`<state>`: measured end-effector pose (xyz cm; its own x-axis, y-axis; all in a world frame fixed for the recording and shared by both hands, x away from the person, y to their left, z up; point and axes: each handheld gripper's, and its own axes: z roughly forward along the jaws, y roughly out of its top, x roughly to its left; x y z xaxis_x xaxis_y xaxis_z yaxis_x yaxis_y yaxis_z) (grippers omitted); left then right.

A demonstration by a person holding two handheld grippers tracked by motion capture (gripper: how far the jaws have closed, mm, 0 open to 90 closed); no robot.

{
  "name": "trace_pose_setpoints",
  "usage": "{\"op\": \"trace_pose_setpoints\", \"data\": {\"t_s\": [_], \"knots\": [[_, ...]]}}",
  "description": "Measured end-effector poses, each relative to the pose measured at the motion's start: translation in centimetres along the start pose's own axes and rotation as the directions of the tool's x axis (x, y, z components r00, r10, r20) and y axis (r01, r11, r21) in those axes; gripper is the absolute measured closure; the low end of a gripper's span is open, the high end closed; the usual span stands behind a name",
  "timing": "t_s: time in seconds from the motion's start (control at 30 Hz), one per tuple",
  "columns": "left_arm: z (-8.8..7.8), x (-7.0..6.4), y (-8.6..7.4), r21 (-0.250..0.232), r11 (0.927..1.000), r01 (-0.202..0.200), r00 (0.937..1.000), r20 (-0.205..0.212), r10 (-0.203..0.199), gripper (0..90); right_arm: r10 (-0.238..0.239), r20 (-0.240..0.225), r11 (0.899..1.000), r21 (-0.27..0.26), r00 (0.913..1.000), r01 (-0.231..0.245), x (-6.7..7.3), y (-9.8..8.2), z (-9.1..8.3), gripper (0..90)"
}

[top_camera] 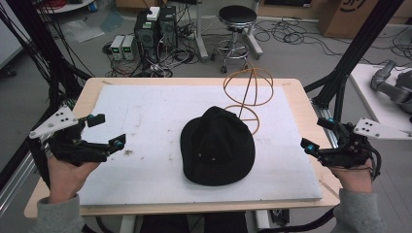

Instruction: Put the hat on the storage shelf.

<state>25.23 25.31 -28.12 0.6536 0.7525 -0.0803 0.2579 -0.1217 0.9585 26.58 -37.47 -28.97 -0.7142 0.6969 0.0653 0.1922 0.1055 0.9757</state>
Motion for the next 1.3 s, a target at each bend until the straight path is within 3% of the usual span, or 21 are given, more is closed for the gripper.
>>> {"op": "trace_pose_setpoints", "data": {"t_s": [0.37, 0.7, 1.1, 1.3], "knots": [[-1.7, 0.2, -0.6, -0.007, 0.9999, 0.009, 0.9999, -0.011, -0.009, 3.3, -0.039, -0.049, 0.998, 0.044, 0.998, 0.041, 0.9, 0.4, 3.1, 1.4], [-1.8, -0.1, -1.2, 0.018, 0.9997, 0.016, 0.9997, -0.019, -0.016, 3.3, -0.058, -0.11, 0.995, 0.069, 0.9923, 0.066, 1.8, 0.8, 5.6, 1.4], [-3.2, -0.2, -1.9, 0.019, 0.9996, 0.023, 0.9988, -0.045, -0.022, 3.3, -0.088, -0.196, 0.988, 0.104, 0.9766, 0.11, 2.5, 1.2, 9.6, 1.4], [-3.7, -0.3, -2.2, 0.026, 0.9993, 0.027, 0.9982, -0.053, -0.025, 3.3, -0.109, -0.24, 0.984, 0.114, 0.9646, 0.14, 3.2, 1.4, 12.0, 1.4]]}}
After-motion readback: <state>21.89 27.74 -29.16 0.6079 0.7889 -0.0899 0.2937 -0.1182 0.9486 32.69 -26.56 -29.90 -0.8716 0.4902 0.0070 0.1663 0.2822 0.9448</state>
